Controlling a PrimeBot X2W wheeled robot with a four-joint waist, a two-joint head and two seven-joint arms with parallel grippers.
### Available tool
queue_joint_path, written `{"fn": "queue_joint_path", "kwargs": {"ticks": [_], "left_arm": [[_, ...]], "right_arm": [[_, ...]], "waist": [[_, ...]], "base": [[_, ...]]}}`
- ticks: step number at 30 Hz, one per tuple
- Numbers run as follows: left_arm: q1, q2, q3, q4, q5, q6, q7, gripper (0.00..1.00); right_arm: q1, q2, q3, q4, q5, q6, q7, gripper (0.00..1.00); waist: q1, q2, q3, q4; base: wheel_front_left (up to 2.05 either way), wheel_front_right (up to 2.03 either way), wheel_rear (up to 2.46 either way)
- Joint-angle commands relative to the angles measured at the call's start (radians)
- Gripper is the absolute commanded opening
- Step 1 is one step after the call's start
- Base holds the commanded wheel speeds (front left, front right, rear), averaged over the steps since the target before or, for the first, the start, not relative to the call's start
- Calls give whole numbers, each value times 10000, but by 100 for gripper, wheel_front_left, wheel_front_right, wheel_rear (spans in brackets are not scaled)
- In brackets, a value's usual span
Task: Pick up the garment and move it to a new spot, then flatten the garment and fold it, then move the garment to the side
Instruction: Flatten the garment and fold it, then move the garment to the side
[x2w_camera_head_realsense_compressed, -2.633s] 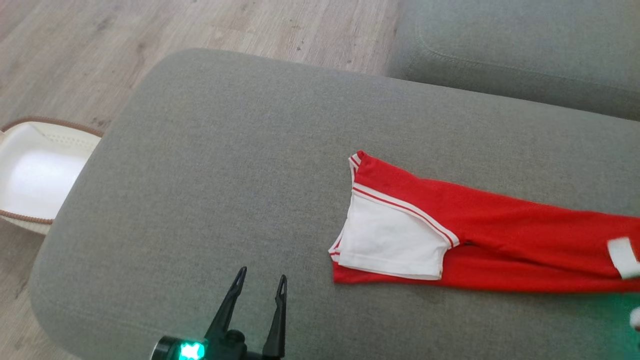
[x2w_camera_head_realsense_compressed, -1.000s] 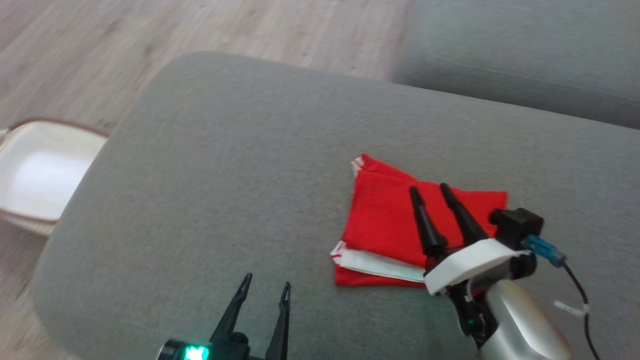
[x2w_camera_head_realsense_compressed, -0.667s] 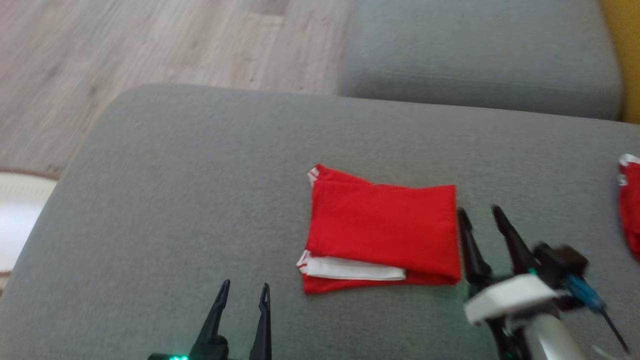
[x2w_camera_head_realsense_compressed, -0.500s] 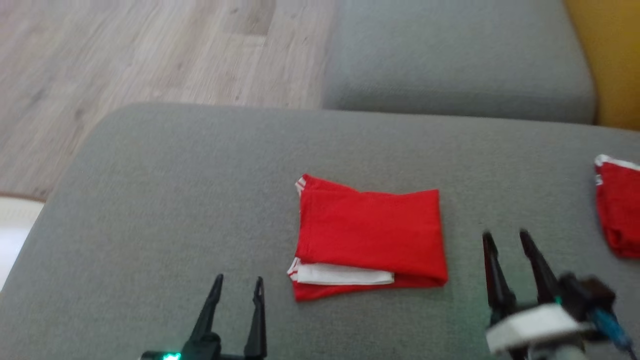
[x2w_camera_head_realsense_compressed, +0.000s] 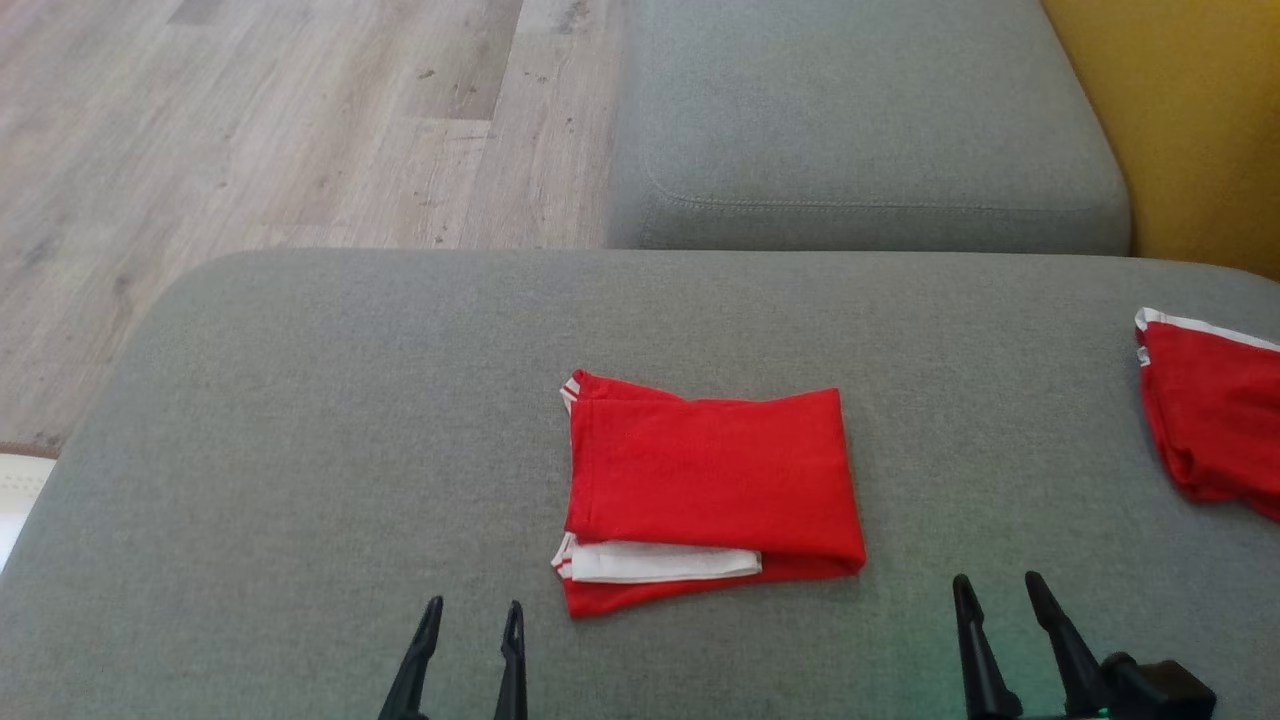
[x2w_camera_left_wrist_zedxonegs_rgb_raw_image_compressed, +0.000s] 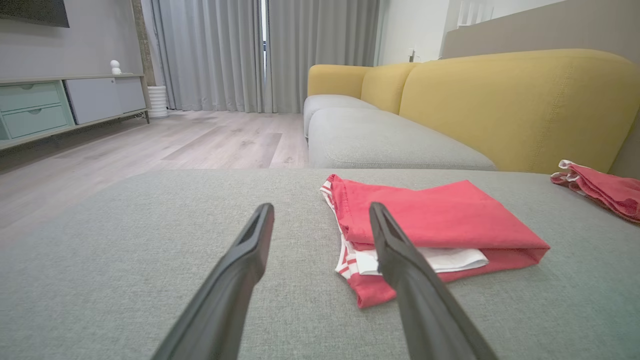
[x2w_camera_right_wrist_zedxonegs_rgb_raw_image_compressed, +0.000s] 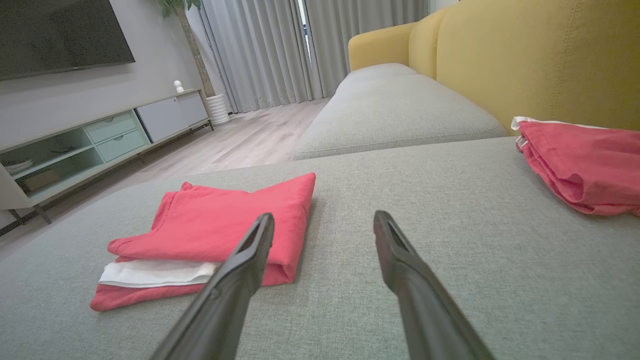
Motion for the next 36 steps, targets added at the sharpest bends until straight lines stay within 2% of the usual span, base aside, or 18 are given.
{"fn": "queue_joint_path", "kwargs": {"ticks": [1, 26, 36], "left_arm": [[-323, -179, 386, -257, 84, -43, -95, 100], [-192, -380, 621, -88, 360, -355, -95, 100], [-395, -482, 546, -208, 418, -387, -95, 100]], "right_arm": [[-385, -95, 244, -357, -113, -9, -134, 100], [-355, -176, 530, -203, -103, -9, -135, 100], [-871, -290, 458, -121, 92, -9, -135, 100]], "waist": [[1, 0, -16, -6], [1, 0, -83, -88], [1, 0, 692, 138]], "base": [[0, 0, 0], [0, 0, 0], [0, 0, 0]]}}
